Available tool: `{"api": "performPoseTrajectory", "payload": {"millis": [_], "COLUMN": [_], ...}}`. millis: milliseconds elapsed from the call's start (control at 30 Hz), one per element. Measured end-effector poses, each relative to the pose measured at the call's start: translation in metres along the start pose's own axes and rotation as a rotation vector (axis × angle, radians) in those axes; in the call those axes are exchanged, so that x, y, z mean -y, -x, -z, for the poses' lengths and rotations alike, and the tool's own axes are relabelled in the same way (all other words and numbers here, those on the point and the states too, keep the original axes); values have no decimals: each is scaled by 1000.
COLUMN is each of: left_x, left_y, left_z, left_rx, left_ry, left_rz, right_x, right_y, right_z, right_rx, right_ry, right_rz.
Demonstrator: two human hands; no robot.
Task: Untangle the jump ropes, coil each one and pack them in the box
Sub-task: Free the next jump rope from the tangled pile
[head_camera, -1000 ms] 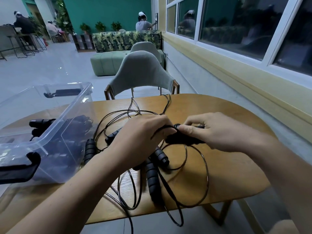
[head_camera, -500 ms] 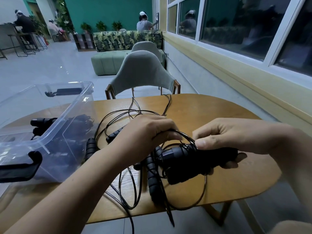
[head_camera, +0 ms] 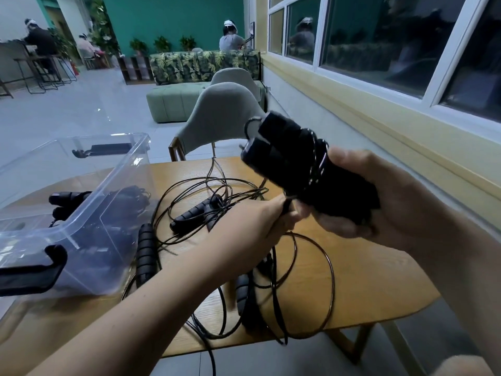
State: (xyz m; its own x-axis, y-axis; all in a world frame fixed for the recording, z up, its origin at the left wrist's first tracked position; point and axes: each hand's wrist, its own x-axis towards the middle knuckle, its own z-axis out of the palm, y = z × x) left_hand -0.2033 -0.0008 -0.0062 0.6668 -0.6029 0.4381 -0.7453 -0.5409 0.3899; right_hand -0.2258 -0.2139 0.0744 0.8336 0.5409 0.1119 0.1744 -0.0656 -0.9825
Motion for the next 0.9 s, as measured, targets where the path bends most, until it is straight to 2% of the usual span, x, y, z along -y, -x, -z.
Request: {"api": "performPoseTrajectory", "payload": {"millis": [67, 133, 267, 600, 700, 900], "left_x": [-2, -1, -1, -9, -6, 8], "left_y": [0, -3, -1, 3, 4, 3], "left_z": [-5, -7, -5, -3, 0, 14], "left_rx": [26, 46, 71, 108, 50, -33], "left_ry": [22, 25, -32, -170, -200, -295], "left_rz": [21, 31, 69, 27, -7, -19], "right_x": [-7, -15, -19, -33, -38, -34], "right_y": [5, 15, 13, 7, 6, 7], "right_z": [-3, 2, 12, 22, 26, 18], "right_rx": [-64, -118, -216, -540, -555, -472], "right_ry": [-153, -173, -4, 403, 590, 880], "right_rz": [117, 135, 101, 103, 39, -76]}}
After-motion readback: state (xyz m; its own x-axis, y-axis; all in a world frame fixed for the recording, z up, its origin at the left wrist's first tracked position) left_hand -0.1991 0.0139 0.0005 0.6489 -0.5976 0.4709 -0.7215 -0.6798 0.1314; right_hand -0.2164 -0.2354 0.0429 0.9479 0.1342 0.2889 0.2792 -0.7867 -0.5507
